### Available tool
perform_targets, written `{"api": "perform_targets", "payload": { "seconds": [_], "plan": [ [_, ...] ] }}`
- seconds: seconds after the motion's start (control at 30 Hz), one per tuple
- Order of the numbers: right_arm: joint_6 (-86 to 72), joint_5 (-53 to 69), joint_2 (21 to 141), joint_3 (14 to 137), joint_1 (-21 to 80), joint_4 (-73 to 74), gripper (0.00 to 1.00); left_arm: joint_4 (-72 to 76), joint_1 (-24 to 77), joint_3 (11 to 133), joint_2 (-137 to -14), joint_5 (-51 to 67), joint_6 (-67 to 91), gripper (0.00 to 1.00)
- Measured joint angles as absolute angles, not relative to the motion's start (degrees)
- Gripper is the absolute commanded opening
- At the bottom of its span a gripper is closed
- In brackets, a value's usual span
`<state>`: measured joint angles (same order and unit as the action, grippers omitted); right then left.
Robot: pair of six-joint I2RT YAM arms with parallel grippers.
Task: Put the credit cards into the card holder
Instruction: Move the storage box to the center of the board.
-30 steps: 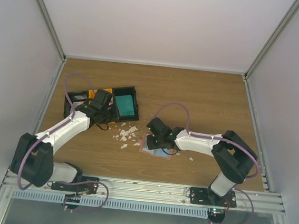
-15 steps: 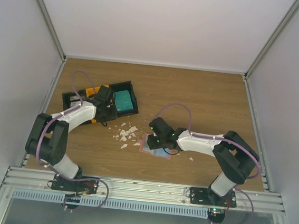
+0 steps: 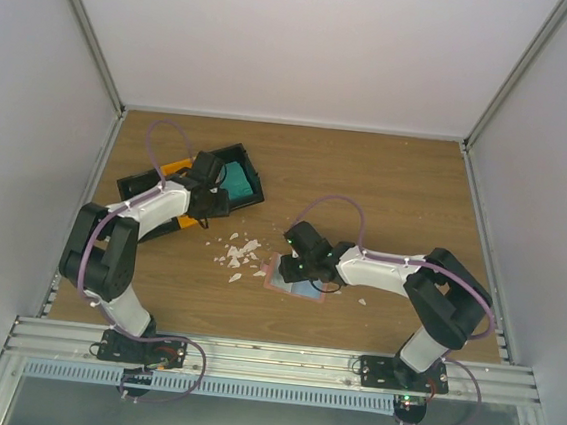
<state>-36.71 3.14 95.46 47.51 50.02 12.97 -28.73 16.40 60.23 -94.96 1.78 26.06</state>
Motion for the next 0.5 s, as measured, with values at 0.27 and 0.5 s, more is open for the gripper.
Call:
{"api": "perform_targets", "payload": {
  "seconds": [0.27, 0.5],
  "plan": [
    [-36.7, 3.7, 95.6, 47.3, 49.8, 12.6, 0.34, -29.4, 16.4, 59.8, -93.1, -7.6, 26.5, 0.74],
    [-36.7, 3.8, 95.7, 47.3, 49.7, 12.5, 0.34, -28.6, 16.4, 59.9, -95.5, -7.4, 25.4, 0.71]
  ]
}}
